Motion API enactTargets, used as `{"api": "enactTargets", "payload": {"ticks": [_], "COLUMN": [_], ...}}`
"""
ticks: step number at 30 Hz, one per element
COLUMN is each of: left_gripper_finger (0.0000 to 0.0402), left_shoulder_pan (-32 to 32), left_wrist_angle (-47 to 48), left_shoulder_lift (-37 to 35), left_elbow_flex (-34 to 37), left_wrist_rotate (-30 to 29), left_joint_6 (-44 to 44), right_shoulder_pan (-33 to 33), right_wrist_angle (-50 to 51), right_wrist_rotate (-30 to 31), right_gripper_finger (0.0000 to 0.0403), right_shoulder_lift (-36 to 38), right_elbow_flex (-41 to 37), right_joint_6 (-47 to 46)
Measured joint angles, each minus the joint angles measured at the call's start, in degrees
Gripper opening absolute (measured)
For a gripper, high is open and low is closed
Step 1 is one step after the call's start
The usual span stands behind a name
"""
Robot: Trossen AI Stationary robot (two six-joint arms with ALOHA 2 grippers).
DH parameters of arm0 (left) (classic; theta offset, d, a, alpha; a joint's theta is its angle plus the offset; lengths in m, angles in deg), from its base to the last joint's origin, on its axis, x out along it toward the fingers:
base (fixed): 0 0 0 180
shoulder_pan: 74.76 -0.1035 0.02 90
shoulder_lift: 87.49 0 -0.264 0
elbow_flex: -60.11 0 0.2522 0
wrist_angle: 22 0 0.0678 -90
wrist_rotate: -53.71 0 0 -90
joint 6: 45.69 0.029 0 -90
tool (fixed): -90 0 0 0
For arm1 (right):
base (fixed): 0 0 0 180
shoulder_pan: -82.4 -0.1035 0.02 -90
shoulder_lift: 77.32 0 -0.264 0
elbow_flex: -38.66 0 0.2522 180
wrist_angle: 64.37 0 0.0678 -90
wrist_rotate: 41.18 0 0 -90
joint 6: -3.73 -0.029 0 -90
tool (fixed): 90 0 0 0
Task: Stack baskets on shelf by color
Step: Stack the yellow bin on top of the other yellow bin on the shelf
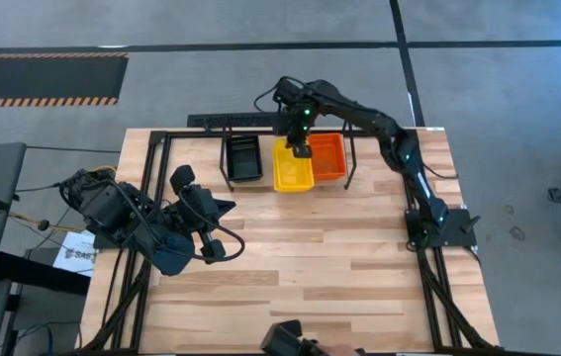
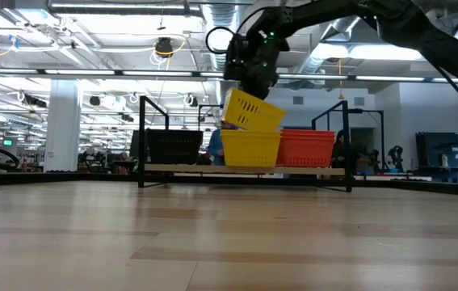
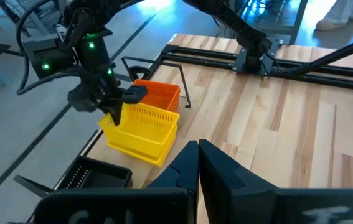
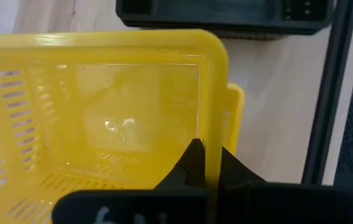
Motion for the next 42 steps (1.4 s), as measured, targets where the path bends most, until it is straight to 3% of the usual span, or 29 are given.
{"api": "enactTargets", "payload": {"ticks": [25, 42], "left_gripper_finger": [0.0000, 0.0000], "left_shoulder_pan": [0.0, 0.0], "left_wrist_angle": [0.0, 0.0], "left_shoulder_lift": [0.0, 0.0], "left_elbow_flex": [0.0, 0.0], "left_wrist_rotate": [0.0, 0.0], "left_joint_6": [0.0, 0.8], "right_shoulder_pan": [0.5, 0.8], "right_wrist_angle": [-2.5, -6.5], "right_wrist_rotate": [2.7, 4.9], "right_gripper_finger": [0.0004, 0.0086], "right_shoulder_lift": [-4.2, -3.7], "right_elbow_flex": [-0.1, 0.0], "right_joint_6": [-3.4, -6.4]}}
